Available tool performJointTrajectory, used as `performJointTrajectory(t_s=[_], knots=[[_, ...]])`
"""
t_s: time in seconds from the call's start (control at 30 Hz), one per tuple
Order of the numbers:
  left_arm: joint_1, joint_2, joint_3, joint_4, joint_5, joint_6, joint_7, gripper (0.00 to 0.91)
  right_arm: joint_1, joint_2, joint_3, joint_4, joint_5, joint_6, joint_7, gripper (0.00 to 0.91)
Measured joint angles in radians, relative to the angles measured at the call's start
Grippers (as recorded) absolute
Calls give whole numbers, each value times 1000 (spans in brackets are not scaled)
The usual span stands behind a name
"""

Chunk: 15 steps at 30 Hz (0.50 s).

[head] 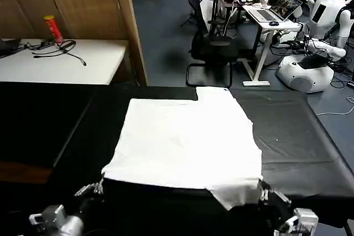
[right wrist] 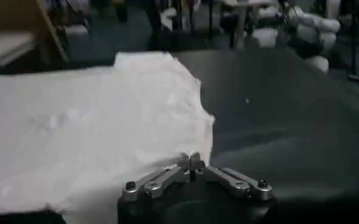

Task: Fold and organize the clothes.

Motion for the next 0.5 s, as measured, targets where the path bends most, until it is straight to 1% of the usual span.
performJointTrajectory(t_s=[0.13,0.3,0.5], knots=[[-90,-15,29,41,29,-2,-4,0,125,-36,-20,-109,11,10,-2,0],[-190,0,58,106,53,-13,-3,0,265,-71,-59,-226,6,14,-5,0],[-294,31,87,212,70,-22,2,0,380,-93,-112,-343,-20,15,-19,0]])
